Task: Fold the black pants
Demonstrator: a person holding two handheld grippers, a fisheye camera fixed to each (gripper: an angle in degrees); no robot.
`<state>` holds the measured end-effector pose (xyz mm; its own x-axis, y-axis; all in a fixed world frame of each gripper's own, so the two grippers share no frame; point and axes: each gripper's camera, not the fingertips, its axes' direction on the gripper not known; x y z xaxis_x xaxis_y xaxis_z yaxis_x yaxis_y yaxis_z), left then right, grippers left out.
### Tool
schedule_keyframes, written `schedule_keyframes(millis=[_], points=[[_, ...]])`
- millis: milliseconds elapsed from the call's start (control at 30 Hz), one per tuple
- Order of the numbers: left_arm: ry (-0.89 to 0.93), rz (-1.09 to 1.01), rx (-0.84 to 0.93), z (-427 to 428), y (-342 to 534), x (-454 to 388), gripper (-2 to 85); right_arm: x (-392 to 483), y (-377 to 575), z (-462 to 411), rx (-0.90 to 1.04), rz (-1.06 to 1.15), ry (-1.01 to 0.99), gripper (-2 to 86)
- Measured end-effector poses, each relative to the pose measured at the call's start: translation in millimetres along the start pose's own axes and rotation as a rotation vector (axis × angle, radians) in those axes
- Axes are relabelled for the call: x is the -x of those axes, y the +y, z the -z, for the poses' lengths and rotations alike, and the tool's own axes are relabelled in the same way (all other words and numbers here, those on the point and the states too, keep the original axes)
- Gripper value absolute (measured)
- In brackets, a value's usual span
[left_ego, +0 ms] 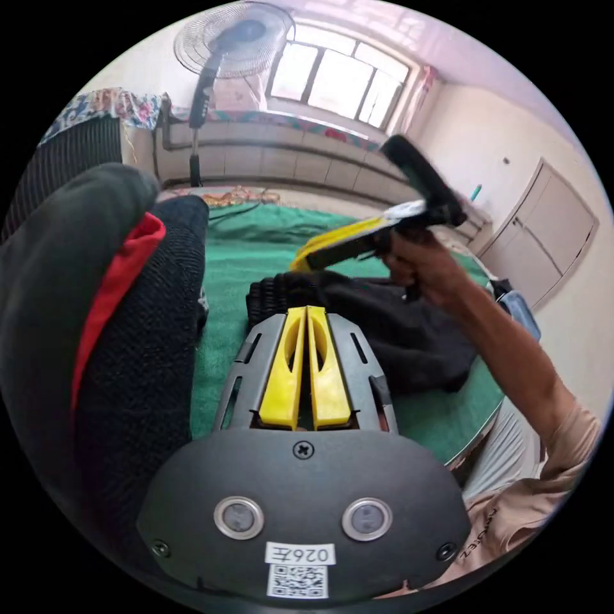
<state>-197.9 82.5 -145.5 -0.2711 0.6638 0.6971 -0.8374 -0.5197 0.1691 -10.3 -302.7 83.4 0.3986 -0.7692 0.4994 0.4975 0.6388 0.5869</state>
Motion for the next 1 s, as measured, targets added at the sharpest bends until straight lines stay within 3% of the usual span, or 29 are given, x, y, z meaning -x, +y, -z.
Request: schedule_keyframes(millis=[100, 267, 333, 400, 567, 700, 800, 933, 1000], points=[[-0.058, -0.081, 0.023, -6.2, -10.2, -20.2, -1.0, 7.5, 35.9, 26.3, -0.089, -0.026, 0.025, 4.6], [-0.127, -0.204, -0.034, 4.6, -19.4, -56.2, -0.9, 21.0, 116.3, 28.5, 0.031, -0.038, 0.404, 2.3], [-0.206, -0.224, 0.075, -15.3, -25.6, -61.7, -0.9, 10.4, 147.3, 23.7, 0.105, -0.066, 0.569, 1.8], [-0.231, -0.223, 0.217, -47.1, -30.9, -58.8, -0.9, -3.0, 159.7, 23.7, 0.143, -0.097, 0.607, 2.8], [-0.148, -0.162, 0.108, -19.9, -39.7, -57.7, -0.9, -34.5, 158.6, 11.2, 0.271, -0.159, 0.415, 4.1], [-0.239, -0.218, 0.018, -5.3, -45.9, -78.0, -0.9, -0.4, 150.1, 57.6, 0.135, -0.152, 0.467, -0.8], [-0.423, -0.280, 0.147, -32.2, -54.2, -92.2, -0.8, 4.4, 149.0, 90.2, -0.016, -0.218, 0.495, -0.3], [-0.462, -0.276, 0.176, -34.7, -63.6, -97.6, -0.7, -18.5, 133.2, 66.4, 0.175, -0.337, 0.387, 4.4], [-0.413, -0.220, 0.176, -22.7, -72.3, -90.8, -0.6, 1.2, 135.9, 82.0, 0.107, -0.343, 0.419, 5.1]])
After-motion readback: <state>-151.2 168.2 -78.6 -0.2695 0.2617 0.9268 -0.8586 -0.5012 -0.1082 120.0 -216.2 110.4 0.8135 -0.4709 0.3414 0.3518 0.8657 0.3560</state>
